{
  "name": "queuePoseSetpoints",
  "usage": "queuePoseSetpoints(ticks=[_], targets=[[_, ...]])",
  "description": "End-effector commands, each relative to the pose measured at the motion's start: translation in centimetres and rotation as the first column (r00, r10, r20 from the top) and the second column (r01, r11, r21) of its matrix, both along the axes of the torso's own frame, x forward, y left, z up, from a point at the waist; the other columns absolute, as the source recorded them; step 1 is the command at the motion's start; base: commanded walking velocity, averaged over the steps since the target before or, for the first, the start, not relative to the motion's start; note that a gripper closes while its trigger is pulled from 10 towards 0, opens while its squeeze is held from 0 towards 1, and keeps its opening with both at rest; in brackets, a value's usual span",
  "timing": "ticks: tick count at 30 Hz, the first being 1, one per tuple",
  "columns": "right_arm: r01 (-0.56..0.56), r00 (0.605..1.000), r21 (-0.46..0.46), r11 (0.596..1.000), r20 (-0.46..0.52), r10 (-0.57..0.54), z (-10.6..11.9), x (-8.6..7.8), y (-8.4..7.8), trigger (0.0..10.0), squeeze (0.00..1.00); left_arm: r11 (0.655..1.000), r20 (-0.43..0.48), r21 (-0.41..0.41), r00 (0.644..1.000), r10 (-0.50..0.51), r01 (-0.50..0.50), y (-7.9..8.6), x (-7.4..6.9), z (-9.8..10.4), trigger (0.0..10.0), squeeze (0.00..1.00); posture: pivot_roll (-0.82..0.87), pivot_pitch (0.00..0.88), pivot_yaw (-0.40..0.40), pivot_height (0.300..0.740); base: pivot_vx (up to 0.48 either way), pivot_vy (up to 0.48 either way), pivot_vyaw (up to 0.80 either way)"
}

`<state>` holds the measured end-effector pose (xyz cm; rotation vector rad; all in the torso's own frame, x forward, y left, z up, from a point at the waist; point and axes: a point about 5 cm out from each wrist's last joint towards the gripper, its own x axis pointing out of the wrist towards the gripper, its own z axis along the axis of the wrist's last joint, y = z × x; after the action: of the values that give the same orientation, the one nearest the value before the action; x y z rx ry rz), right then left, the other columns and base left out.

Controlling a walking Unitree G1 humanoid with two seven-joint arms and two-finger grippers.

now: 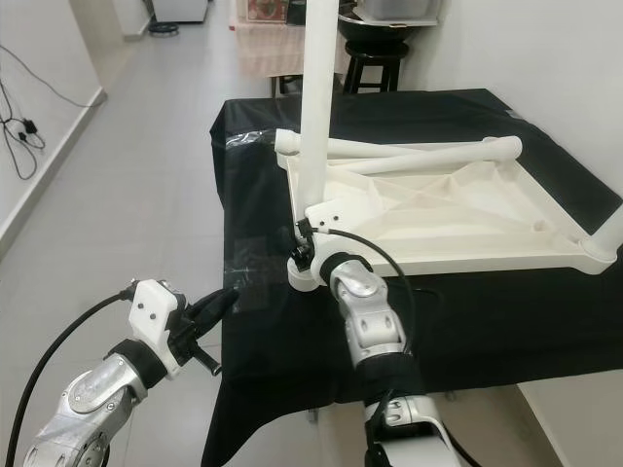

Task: Building children table

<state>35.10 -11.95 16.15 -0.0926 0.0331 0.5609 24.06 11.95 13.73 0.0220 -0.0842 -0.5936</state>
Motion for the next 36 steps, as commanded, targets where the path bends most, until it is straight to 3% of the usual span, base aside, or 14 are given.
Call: queuePoseSetpoints(ticks=[1, 6, 9, 12, 14, 15, 16, 17, 26, 32, 33, 34, 35, 36], targets=[[-0.178, 0.983, 0.016, 0.984, 0.054, 0.177, 1.9, 0.2, -0.3, 10.0, 0.0, 1.0, -0.019, 0.002, 1.0, -0.009, 0.009, -0.2, 0.0, -0.4, 10.0, 0.0, 0.0, 0.055, -0.033, 0.74, 0.0, 0.0, 0.0], [-0.32, 0.945, -0.047, 0.946, 0.064, 0.322, 2.4, 0.4, -1.4, 10.0, 0.0, 1.0, -0.02, 0.0, 1.0, -0.011, 0.011, -0.3, 0.0, -0.5, 10.0, 0.0, 0.0, 0.052, -0.041, 0.74, 0.0, 0.0, 0.0], [-0.32, 0.945, -0.047, 0.946, 0.064, 0.322, 2.4, 0.4, -1.4, 10.0, 0.0, 1.0, -0.02, 0.0, 1.0, -0.011, 0.011, -0.3, 0.0, -0.5, 10.0, 0.0, 0.0, 0.052, -0.041, 0.74, 0.0, 0.0, 0.0], [-0.453, 0.891, -0.047, 0.89, 0.017, 0.454, 2.3, 0.7, -1.6, 10.0, 0.0, 1.0, -0.018, 0.002, 1.0, -0.005, 0.005, -0.2, 0.0, -0.5, 10.0, 0.0, 0.01, 0.048, -0.041, 0.74, 0.0, 0.0, 0.0], [-0.469, 0.883, -0.038, 0.882, 0.006, 0.47, 2.3, 0.8, -1.6, 10.0, 0.0, 1.0, -0.017, 0.003, 1.0, -0.004, 0.004, -0.2, 0.0, -0.5, 10.0, 0.0, 0.01, 0.048, -0.041, 0.74, 0.0, 0.0, 0.0], [-0.478, 0.878, -0.019, 0.878, 0.0, 0.478, 2.3, 0.9, -1.6, 3.8, 0.0, 1.0, -0.017, 0.004, 1.0, -0.004, 0.004, -0.1, -0.1, -0.5, 10.0, 0.0, 0.02, 0.05, -0.04, 0.74, 0.0, 0.0, 0.0], [-0.478, 0.878, -0.019, 0.878, 0.0, 0.478, 2.3, 0.9, -1.6, 3.8, 0.0, 1.0, -0.017, 0.004, 1.0, -0.004, 0.004, -0.1, -0.1, -0.5, 10.0, 0.0, 0.02, 0.05, -0.04, 0.74, 0.0, 0.0, 0.0], [-0.481, 0.877, -0.003, 0.877, -0.006, 0.481, 2.3, 1.1, -1.7, 0.0, 0.0, 1.0, -0.018, 0.004, 1.0, -0.004, 0.004, -0.1, -0.1, -0.5, 10.0, 0.0, 0.02, 0.051, -0.039, 0.74, 0.0, 0.0, 0.0], [-0.485, 0.874, 0.017, 0.875, -0.018, 0.485, 1.7, 1.1, -2.5, 0.0, 0.0, 1.0, -0.015, 0.002, 1.0, -0.002, 0.002, -0.1, -0.1, -0.5, 10.0, 0.0, 0.02, 0.062, -0.043, 0.74, 0.0, 0.0, 0.0], [-0.246, 0.969, -0.029, 0.969, -0.004, 0.246, 0.4, 0.8, -3.6, 0.0, 0.0, 1.0, -0.011, 0.002, 1.0, 0.003, -0.003, -0.2, -0.2, -0.5, 10.0, 0.0, 0.01, 0.067, -0.06, 0.74, 0.0, 0.0, 0.0], [0.067, 0.997, -0.027, 0.997, -0.021, -0.068, -0.6, 0.6, -3.7, 0.0, 0.0, 1.0, -0.01, 0.002, 1.0, 0.004, -0.004, -0.1, -0.2, -0.4, 10.0, 0.0, 0.01, 0.074, -0.065, 0.74, 0.0, 0.0, 0.0], [0.222, 0.974, -0.039, 0.974, -0.042, -0.224, -1.7, -1.0, -2.8, 0.0, 0.0, 1.0, -0.009, 0.004, 1.0, 0.006, -0.006, 0.0, -0.2, -0.4, 10.0, 0.0, 0.0, 0.083, -0.05, 0.74, 0.0, 0.0, 0.0], [0.222, 0.974, -0.039, 0.974, -0.042, -0.224, -1.7, -1.0, -2.8, 0.0, 0.0, 1.0, -0.009, 0.004, 1.0, 0.006, -0.006, 0.0, -0.2, -0.4, 10.0, 0.0, 0.0, 0.083, -0.05, 0.74, 0.0, 0.0, 0.0], [0.316, 0.948, -0.093, 0.944, 0.003, -0.317, -1.8, -3.0, -1.7, 0.0, 0.0, 1.0, -0.008, 0.005, 1.0, 0.008, -0.008, 0.1, -0.2, -0.4, 10.0, 0.0, 0.0, 0.083, -0.05, 0.74, 0.0, 0.0, 0.0]])
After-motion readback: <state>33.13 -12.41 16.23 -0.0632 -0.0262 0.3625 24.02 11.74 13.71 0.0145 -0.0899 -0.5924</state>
